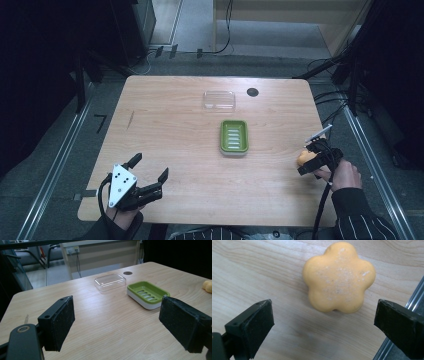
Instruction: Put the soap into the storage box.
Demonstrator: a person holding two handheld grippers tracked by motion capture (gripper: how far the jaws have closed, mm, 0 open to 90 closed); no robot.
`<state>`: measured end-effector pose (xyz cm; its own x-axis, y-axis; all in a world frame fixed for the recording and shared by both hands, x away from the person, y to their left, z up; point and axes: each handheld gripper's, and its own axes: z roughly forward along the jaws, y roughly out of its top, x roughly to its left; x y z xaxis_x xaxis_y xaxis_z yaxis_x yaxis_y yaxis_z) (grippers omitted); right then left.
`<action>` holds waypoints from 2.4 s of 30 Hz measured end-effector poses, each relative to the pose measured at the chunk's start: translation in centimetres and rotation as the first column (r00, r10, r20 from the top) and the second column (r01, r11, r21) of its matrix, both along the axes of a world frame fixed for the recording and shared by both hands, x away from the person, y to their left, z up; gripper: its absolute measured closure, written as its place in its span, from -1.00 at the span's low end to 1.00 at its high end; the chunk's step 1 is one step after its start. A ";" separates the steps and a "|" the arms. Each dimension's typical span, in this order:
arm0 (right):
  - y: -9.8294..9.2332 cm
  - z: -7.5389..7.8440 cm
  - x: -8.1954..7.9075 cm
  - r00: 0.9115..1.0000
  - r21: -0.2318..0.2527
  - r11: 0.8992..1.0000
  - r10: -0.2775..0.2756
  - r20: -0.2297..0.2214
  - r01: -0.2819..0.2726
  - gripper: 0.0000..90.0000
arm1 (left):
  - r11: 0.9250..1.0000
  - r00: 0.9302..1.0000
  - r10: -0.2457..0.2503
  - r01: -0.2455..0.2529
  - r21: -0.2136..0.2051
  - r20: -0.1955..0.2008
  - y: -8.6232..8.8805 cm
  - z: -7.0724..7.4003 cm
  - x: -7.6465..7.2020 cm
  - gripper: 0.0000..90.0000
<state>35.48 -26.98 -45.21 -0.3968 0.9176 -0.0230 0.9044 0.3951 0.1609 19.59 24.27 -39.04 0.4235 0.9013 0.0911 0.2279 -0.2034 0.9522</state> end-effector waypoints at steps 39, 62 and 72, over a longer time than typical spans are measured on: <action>-0.2 -1.7 2.0 0.997 -0.026 0.999 -0.039 -0.073 0.037 -0.12 | 1.000 1.000 0.000 0.000 -0.004 -0.002 0.0 0.0 0.0 -0.70; 0.6 0.4 1.3 1.000 0.018 1.000 -0.003 -0.023 0.004 -0.12 | 1.000 1.000 0.003 -0.003 -0.010 -0.001 0.1 0.0 0.0 -0.70; 2.3 1.2 1.0 0.999 0.023 0.999 0.049 0.004 -0.049 -0.12 | 1.000 1.000 0.004 -0.004 -0.007 -0.004 0.1 0.0 0.0 -0.70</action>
